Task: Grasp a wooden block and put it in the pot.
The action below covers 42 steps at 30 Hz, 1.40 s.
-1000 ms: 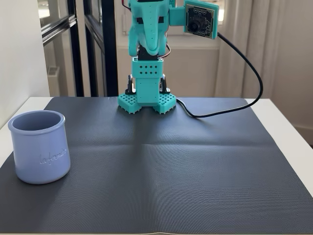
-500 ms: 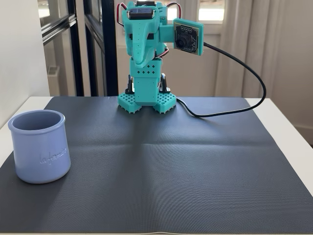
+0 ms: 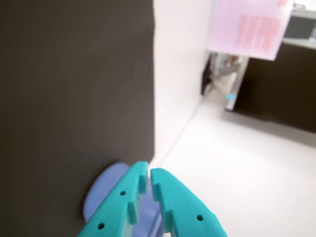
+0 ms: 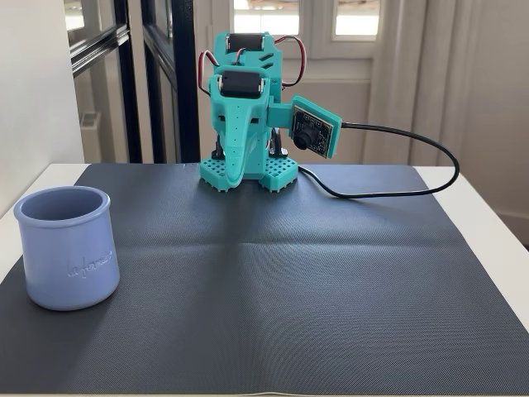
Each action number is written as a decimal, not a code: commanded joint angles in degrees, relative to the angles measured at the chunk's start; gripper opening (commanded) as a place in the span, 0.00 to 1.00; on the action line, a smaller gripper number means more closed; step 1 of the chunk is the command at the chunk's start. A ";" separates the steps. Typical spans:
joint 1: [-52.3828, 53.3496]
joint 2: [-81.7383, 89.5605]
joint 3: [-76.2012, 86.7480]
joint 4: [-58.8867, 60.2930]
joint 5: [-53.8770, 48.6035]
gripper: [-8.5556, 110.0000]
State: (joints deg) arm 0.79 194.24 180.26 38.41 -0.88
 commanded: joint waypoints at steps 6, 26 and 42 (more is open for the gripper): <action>-0.35 0.35 -0.18 7.03 -0.09 0.07; 0.09 0.18 -0.18 11.78 0.00 0.07; 0.00 0.09 -0.18 11.78 0.00 0.07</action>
State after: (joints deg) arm 0.79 194.24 180.26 50.01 -0.70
